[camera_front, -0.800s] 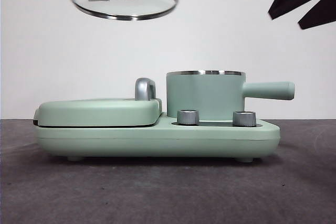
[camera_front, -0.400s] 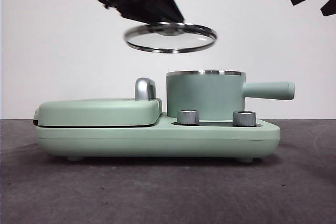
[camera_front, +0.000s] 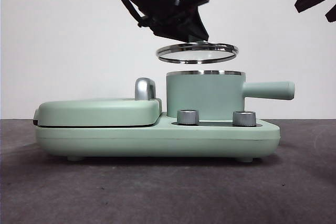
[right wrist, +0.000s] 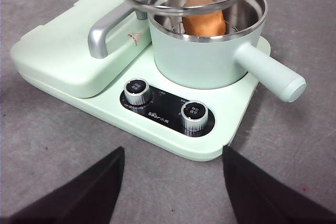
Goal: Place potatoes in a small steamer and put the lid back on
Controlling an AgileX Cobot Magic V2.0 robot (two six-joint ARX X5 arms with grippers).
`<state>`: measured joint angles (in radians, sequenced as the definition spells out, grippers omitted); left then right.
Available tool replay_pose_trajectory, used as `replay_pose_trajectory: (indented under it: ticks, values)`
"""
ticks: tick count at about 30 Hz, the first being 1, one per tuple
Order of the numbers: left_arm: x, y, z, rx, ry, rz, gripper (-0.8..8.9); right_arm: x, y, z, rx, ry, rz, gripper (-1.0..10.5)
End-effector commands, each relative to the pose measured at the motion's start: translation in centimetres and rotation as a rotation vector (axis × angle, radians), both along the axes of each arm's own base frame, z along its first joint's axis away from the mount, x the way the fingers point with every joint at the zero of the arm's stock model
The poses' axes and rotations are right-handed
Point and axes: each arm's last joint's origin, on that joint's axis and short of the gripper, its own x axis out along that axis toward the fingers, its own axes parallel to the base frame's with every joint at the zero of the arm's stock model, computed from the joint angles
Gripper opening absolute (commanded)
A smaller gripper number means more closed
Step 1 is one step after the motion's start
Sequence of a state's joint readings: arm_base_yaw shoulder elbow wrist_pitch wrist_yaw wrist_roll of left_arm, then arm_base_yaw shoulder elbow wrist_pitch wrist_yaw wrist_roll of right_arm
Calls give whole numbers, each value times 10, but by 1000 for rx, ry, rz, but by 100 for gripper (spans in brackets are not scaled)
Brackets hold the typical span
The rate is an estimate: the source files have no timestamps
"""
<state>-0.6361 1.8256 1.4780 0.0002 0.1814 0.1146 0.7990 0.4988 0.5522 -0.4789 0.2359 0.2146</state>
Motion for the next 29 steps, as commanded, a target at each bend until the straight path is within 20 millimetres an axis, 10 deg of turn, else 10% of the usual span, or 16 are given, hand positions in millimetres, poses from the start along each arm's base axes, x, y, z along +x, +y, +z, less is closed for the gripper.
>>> replay_pose_trajectory:
  ticks: [1, 29]
  values:
    - [9, -12, 10, -47, -59, -10, 9, -1, 1, 1, 12, 1, 5, 285]
    - [29, -24, -17, 24, -26, -20, 9, 0, 1, 1, 9, 0, -2, 285]
